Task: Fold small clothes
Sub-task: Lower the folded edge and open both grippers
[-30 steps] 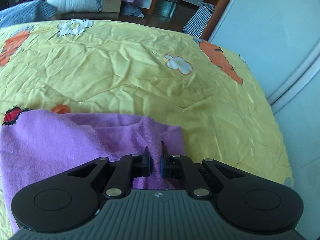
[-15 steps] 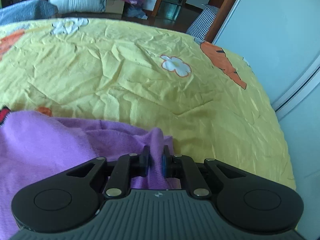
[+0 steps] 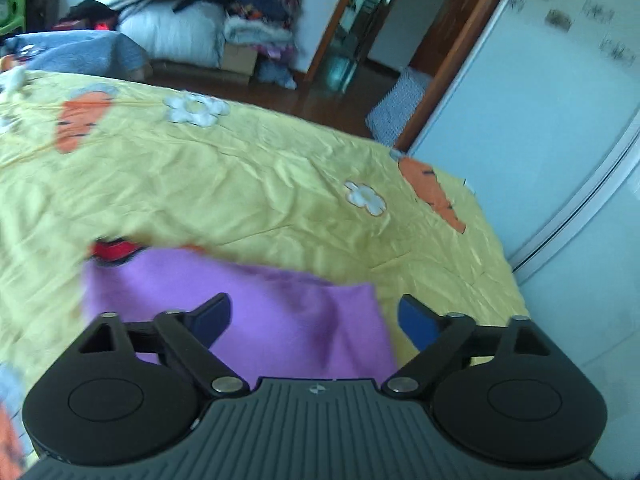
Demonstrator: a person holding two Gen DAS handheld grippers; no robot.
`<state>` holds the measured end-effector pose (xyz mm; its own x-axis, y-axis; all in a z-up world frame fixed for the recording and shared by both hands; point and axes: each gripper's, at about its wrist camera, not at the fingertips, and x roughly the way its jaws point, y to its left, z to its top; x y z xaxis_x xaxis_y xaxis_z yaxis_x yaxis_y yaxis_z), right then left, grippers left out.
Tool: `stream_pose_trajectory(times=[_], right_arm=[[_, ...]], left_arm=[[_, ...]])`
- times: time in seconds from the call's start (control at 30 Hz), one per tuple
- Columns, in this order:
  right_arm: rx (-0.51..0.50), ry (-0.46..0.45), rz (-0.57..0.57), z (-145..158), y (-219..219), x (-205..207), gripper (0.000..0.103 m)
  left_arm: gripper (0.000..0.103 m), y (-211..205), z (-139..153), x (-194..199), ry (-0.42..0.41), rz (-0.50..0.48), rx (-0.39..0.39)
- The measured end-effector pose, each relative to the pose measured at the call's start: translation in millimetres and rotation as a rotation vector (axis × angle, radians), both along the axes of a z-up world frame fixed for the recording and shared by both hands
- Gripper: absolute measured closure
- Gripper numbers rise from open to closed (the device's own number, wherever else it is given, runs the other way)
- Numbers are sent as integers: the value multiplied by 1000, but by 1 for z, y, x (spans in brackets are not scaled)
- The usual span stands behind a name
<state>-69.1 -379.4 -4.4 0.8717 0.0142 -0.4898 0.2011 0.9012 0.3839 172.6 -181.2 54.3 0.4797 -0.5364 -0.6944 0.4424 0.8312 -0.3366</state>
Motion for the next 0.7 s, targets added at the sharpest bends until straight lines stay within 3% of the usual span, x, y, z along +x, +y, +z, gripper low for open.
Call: stream_pose_trajectory(times=[0.07, 0.1, 0.13, 0.17, 0.23, 0.27, 0.3, 0.33, 0.47, 0.53, 0.6, 0.67, 0.7], right_arm=[[-9, 8, 88, 3, -3, 29, 88], [-38, 14, 124, 3, -2, 43, 70], [-68, 37, 153, 1, 0, 59, 37], [-87, 55, 174, -3, 0, 74, 18], [-72, 58, 201, -7, -4, 97, 18], [-36, 56, 234, -10, -6, 108, 29], [-20, 62, 261, -11, -6, 116, 52], [-46, 95, 255, -12, -5, 122, 93], [-155, 148, 229, -13, 2, 134, 93], [-144, 173, 203, -15, -3, 138, 93], [-133, 202, 196, -15, -3, 140, 80], [-147, 187, 165, -5, -4, 138, 55], [-146, 165, 165, 0, -8, 137, 54]], left_arm=[[7, 31, -4, -17, 12, 16, -1], [7, 46, -10, -29, 27, 26, -6], [7, 60, -16, -39, 45, 35, -6], [7, 72, -25, -50, 65, 47, -5], [7, 91, -42, -75, 84, 61, 0], [7, 96, -48, -88, 78, 65, 12], [7, 98, -55, -101, 75, 62, 31], [7, 97, -61, -110, 75, 53, 51], [9, 80, -82, -133, 41, 42, 168], [8, 82, -91, -139, 52, 79, 149], [6, 78, -90, -143, 32, 98, 162], [4, 78, -89, -146, 35, 113, 150], [3, 77, -89, -147, 34, 112, 151]])
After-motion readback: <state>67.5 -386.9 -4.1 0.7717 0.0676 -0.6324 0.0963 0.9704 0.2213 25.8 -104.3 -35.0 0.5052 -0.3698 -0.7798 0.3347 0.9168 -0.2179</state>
